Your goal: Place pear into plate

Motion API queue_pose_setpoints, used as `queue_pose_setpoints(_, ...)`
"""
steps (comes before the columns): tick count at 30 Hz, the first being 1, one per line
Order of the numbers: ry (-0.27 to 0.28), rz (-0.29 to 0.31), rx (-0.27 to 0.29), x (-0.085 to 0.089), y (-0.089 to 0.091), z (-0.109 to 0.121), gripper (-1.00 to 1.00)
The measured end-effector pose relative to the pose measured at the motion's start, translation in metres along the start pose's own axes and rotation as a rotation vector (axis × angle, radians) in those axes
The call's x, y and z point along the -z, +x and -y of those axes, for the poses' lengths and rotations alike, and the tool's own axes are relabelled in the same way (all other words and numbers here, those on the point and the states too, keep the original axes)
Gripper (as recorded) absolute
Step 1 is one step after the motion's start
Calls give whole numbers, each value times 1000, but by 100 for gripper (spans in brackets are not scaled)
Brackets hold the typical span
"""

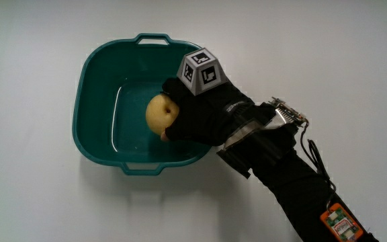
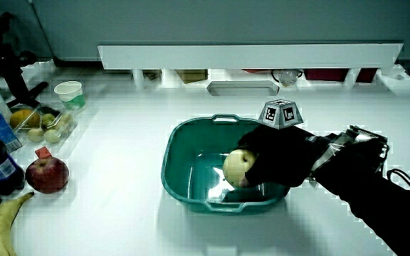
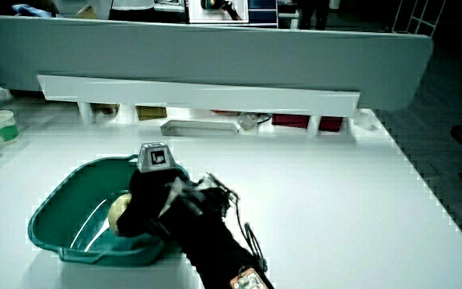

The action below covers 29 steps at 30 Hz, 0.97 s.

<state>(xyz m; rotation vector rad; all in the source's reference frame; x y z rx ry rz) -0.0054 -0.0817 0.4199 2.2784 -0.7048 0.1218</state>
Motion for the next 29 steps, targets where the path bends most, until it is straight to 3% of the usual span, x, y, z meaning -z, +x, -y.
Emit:
queue_pose_setpoints(5,-62,20,23,13,-1,-10,0)
queue_pose_setpoints(7,-51,34,32,11,-3,-8,0)
queue_pose_setpoints(8,-86,52,47,14,-2,-12,0)
queue_pose_setpoints(10,-112,20,46,14,0,-13,0)
queue_pose_setpoints(11,-101,39,56,14,0,-12,0)
queue_pose_setpoints(13,-122,15,68,16,3,-14,0)
queue_pose_setpoints(14,-157,0,61,15,3,-14,0)
queue_pose_setpoints(16,-168,5,62,16,3,-14,0)
queue_pose_setpoints(19,-208,2,81,18,5,-16,-20)
queue_pose_setpoints(20,-204,12,94,18,6,-16,-27)
queue_pose_setpoints(24,-194,-64,59,6,7,-3,-53)
queue_pose_setpoints(28,-74,-51,-21,-18,-14,32,-80)
queue_pose_setpoints(29,-35,-43,-68,-26,-24,45,-87)
